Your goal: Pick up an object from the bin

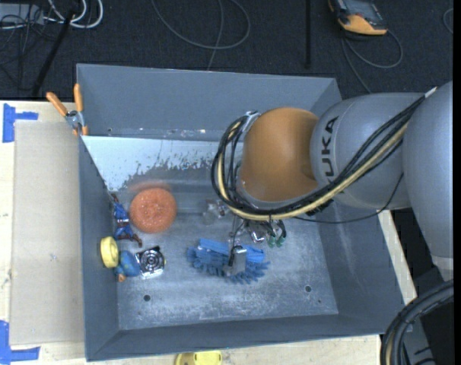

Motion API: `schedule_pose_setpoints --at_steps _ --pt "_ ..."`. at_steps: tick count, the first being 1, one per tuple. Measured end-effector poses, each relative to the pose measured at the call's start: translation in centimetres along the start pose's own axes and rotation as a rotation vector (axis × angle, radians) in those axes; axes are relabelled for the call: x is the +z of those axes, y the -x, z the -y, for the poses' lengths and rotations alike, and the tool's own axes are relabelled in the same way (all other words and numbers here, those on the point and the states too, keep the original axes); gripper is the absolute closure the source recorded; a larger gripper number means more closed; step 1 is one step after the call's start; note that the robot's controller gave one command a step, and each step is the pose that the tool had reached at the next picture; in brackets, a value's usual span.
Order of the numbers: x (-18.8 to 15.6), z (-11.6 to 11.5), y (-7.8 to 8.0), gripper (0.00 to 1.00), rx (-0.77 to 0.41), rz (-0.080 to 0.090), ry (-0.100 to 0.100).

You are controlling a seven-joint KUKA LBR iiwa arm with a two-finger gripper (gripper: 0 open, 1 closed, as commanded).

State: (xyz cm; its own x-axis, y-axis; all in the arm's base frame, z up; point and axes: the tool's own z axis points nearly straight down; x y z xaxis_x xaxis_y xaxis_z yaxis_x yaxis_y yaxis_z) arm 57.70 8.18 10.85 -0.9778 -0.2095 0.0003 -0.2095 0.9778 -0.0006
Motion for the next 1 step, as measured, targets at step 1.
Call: schedule_pose_setpoints --at_steps 1 --pt "3.94 0.73 -2.99 1.00 -0.052 -0.001 0.002"
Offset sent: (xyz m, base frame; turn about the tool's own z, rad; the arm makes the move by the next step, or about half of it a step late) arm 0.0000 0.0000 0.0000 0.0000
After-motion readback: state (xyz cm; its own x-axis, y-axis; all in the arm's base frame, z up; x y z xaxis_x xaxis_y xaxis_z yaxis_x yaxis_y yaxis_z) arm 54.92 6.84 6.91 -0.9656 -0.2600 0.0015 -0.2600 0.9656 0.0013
